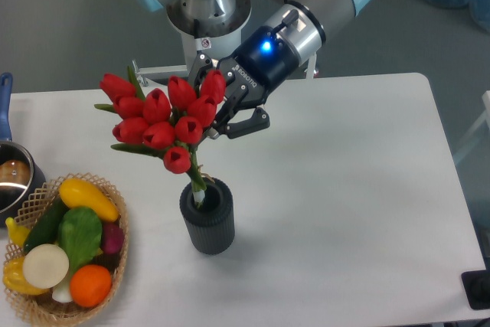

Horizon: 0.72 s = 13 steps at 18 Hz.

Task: Pick up the flowers from the vase
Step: 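Lift the tulip bunch straight up out of the grey vase, then carry the held tulips up and away from the vase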

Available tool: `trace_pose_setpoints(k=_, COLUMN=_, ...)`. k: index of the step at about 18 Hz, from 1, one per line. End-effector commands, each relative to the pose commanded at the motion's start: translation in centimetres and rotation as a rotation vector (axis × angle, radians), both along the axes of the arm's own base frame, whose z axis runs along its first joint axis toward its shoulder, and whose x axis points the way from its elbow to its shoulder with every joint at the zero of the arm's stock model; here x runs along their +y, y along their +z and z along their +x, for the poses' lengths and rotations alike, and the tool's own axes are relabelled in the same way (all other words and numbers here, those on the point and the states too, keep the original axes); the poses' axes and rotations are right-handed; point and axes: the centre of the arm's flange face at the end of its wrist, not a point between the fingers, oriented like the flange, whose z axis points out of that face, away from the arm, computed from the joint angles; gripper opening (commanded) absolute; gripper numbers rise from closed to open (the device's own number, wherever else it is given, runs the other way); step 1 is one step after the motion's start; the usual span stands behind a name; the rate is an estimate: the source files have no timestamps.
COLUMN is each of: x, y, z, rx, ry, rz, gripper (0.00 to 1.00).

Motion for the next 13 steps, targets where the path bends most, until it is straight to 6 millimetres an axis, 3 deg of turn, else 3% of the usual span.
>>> trace_pose_setpoints(k=6, x=-2.3, y=1.5, z=-1.8, rx=-0.022, ry=0.046, rz=0.039, gripper=0.36)
trace_pose_setpoints(k=10, x=-5.3, y=1.8, z=-4.7, rx=-0.019, ry=0.121, rz=0.041, gripper=0.36)
trace_pose_setpoints(k=13, x=-9.2, y=1.6, z=-8.1, rx=-0.012, ry=0.216, rz=0.039, gripper=0.36)
